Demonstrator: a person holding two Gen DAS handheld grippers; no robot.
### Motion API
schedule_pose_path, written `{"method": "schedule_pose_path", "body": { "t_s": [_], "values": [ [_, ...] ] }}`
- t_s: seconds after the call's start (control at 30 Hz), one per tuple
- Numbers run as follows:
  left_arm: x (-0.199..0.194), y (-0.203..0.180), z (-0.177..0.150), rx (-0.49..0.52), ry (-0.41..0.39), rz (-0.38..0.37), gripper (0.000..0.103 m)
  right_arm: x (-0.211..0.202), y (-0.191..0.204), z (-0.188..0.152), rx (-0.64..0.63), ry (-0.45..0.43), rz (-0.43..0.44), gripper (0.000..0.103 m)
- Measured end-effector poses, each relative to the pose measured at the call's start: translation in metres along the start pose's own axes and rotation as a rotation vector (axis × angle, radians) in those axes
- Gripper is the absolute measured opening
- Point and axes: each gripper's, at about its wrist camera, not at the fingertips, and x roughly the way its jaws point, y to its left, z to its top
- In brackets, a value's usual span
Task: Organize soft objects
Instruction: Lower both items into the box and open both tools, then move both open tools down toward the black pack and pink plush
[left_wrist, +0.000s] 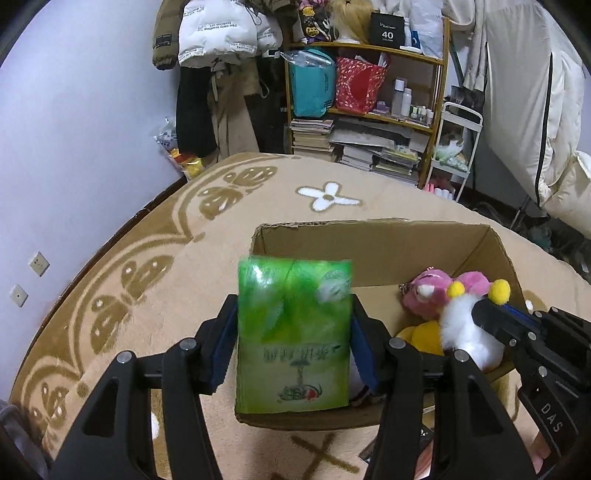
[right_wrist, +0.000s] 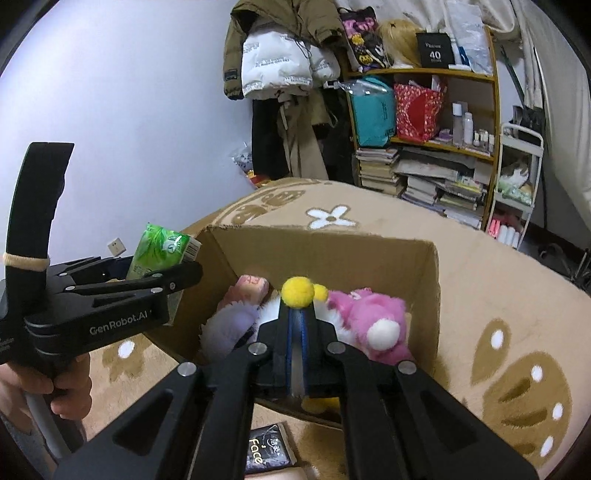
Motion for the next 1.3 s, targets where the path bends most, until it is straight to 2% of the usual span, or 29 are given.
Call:
{"method": "schedule_pose_path", "body": {
  "t_s": [0.07,0.13,0.27,0.3,0.33,0.4,0.5,0.53,0.6,0.67,0.73,0.8,1.0,1.3],
  "values": [
    [-0.002,0.001,0.000,-0.008,-0.001,-0.007,0.060,0.002,0.000,-0.002,0.006,0.011,0.002,0.007],
    [-0.005,0.002,0.000,-0.013,-0.009,-0.008,0.072,0.001,0.001,-0.003,0.006,0.008,-0.003,0.007],
    [-0.010,0.005,-0.003,-0.019,0.000,0.008,0.078,-0.004,0.004,-0.003,0.012,0.008,-0.015,0.011],
    [-0.010,0.006,-0.004,-0.022,0.004,0.011,0.080,-0.005,0.005,-0.002,0.013,0.011,-0.026,0.018],
    [-0.012,0.007,-0.005,-0.025,0.009,0.016,0.082,-0.006,0.005,-0.003,0.012,0.012,-0.035,0.030],
    [-0.015,0.010,-0.006,-0.032,0.009,0.028,0.086,-0.009,0.006,-0.003,0.017,0.005,-0.040,0.044],
    [-0.023,0.014,-0.008,-0.038,0.004,0.045,0.089,-0.016,0.007,-0.001,0.026,-0.015,-0.041,0.049],
    [-0.025,0.014,-0.008,-0.036,0.003,0.049,0.090,-0.018,0.007,-0.001,0.024,-0.013,-0.044,0.058],
    [-0.030,0.014,-0.010,-0.034,0.004,0.054,0.091,-0.020,0.009,0.000,0.027,-0.009,-0.049,0.066],
    [-0.037,0.015,-0.012,-0.035,0.001,0.055,0.095,-0.023,0.010,-0.001,0.037,-0.002,-0.046,0.070],
    [-0.044,0.016,-0.014,-0.039,-0.014,0.058,0.099,-0.026,0.014,-0.003,0.026,0.008,-0.045,0.082],
    [-0.052,0.017,-0.016,-0.043,-0.031,0.059,0.100,-0.028,0.019,-0.005,0.007,0.017,-0.062,0.087],
    [-0.070,0.025,-0.022,-0.063,-0.038,0.056,0.101,-0.038,0.029,-0.015,-0.002,0.041,-0.063,0.100],
    [-0.091,0.025,-0.039,-0.038,-0.011,0.056,0.102,-0.060,0.037,-0.031,0.006,0.044,-0.083,0.103]
  ]
}}
